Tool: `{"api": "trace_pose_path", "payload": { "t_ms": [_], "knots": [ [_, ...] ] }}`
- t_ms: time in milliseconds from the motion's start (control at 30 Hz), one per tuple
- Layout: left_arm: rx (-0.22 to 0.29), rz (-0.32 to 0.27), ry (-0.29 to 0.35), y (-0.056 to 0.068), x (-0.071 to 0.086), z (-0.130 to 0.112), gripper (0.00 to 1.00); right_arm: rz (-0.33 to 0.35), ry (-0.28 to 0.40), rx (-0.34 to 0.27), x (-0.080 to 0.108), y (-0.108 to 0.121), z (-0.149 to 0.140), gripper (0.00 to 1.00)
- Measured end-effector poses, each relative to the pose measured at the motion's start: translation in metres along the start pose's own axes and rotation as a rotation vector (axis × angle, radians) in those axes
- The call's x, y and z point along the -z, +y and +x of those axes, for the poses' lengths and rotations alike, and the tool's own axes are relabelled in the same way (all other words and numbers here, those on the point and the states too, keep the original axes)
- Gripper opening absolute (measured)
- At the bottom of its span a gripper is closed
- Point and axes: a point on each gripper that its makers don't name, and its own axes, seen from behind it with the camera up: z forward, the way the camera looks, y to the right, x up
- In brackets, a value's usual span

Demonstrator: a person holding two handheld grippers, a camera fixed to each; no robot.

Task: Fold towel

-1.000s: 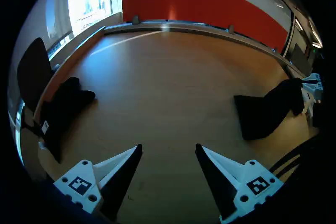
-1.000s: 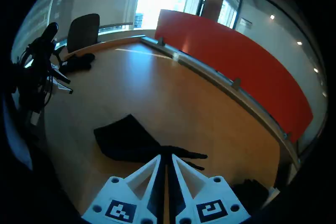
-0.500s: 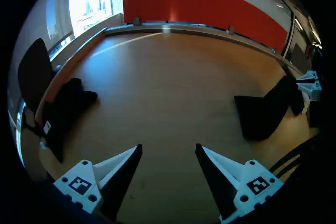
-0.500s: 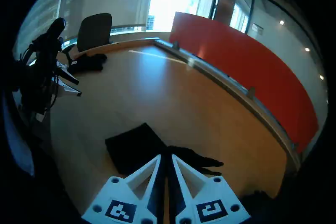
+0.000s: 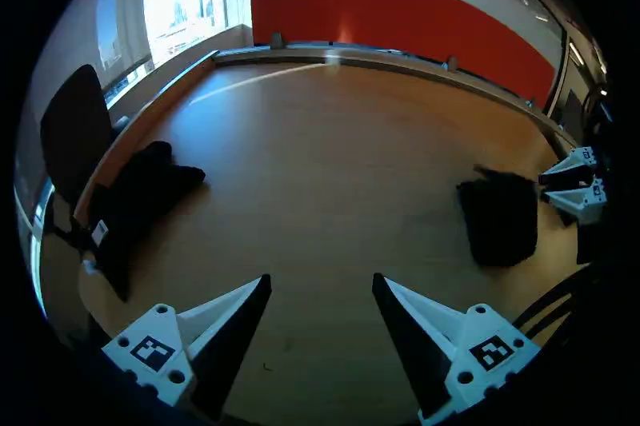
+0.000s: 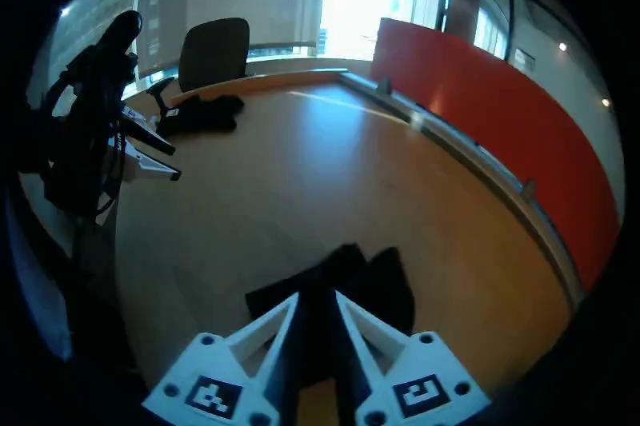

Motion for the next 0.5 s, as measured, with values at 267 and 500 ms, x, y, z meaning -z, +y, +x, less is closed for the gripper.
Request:
{"api": "trace_pose_path", "payload": {
  "t_ms": [267,500],
  "knots": [
    [0.009,0.008,-0.004,-0.005,0.001,-0.005,0.94,-0.007,-0.021,-0.036,0.0,0.002,-0.013,0.77],
    [0.002,0.003,-0.003,-0.003,0.0,-0.003,0.94,-0.029,-0.031,-0.072,0.003,0.008,-0.025,0.77]
  ]
}}
